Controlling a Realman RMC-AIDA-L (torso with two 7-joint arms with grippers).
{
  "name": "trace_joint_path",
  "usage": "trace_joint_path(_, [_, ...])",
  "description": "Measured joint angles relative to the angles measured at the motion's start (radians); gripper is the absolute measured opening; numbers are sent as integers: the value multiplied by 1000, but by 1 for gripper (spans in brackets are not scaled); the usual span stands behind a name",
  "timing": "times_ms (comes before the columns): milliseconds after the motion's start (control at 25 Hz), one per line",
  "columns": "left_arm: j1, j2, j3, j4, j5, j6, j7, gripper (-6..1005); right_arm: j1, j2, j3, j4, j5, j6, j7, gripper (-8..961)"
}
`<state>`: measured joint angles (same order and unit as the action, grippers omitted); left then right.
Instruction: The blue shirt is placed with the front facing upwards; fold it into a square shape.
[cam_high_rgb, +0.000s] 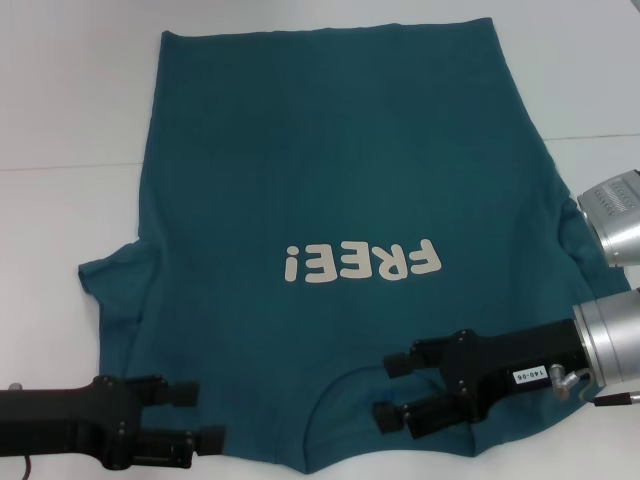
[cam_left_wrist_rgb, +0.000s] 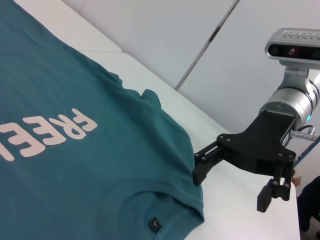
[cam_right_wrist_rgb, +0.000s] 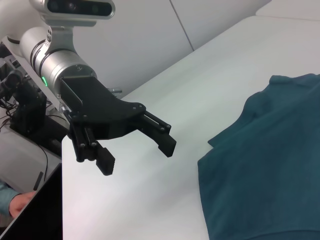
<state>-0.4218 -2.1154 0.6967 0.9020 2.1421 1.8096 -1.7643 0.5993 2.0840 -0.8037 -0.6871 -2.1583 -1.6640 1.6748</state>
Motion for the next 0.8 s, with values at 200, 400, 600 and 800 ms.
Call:
trace_joint_path(200, [0, -1, 0, 0, 4, 1, -1, 927, 0, -1, 0, 0, 0, 0, 0, 944])
trace_joint_path(400, [0, -4, 4, 0, 5, 1, -1, 919, 1, -1, 0, 0, 0, 0, 0, 944])
trace_joint_path(600, [0, -5, 5, 0, 2, 0, -3, 912, 0, -1, 0, 0, 0, -2, 2, 944])
trace_joint_path(800, [0, -5, 2, 0, -1, 2, -18, 904, 1, -1, 0, 0, 0, -2, 2, 943])
